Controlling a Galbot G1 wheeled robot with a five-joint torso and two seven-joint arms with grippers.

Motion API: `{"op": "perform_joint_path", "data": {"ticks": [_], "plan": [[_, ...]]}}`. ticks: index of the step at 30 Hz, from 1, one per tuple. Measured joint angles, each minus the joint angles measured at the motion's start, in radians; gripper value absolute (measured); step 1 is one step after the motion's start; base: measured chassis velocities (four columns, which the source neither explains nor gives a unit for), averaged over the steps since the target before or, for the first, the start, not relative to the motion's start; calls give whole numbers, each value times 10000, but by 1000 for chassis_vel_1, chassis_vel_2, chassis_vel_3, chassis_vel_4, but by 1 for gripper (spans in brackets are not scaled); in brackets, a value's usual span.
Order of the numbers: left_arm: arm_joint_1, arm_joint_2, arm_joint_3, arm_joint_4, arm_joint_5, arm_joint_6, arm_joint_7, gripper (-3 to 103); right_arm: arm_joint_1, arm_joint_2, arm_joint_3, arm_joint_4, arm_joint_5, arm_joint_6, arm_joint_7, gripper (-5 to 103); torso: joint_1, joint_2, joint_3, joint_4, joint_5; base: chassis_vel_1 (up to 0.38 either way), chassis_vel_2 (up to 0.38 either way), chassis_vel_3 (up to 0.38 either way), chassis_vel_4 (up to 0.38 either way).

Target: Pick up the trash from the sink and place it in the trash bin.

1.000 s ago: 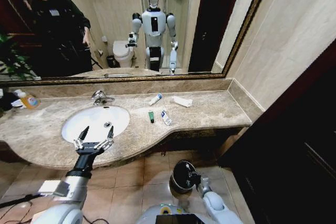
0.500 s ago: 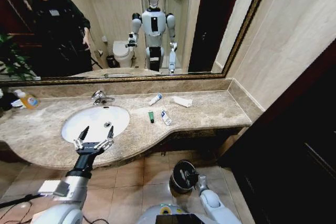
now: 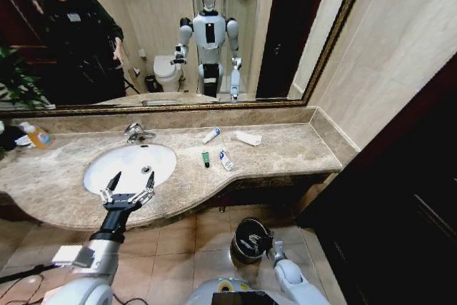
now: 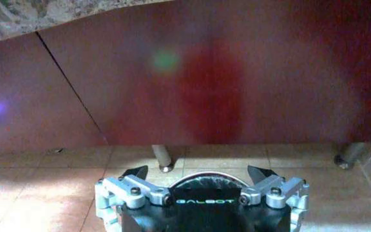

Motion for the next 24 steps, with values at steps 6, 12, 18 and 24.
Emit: {"op": "perform_joint_path", "data": {"ticks": [6, 12, 18, 24], "plan": [[0, 0, 0, 0, 0, 0, 0, 100, -532, -262, 29, 987, 465, -82, 29, 100, 0, 0, 0, 0, 1, 0, 0, 0, 0], [0, 0, 0, 0, 0, 0, 0, 100, -1159, -880, 205, 2737, 747, 341, 498, 100, 0, 0, 0, 0, 0, 0, 0, 0, 0], [0, 0, 0, 0, 0, 0, 0, 100, -1957, -1108, 796, 5294, 748, 519, 690, 100, 0, 0, 0, -1, 1, 0, 0, 0, 0], [0, 0, 0, 0, 0, 0, 0, 100, -2076, -1167, 1150, 7371, 723, 160, 872, 100, 0, 0, 0, 0, -1, 0, 0, 0, 0]]}}
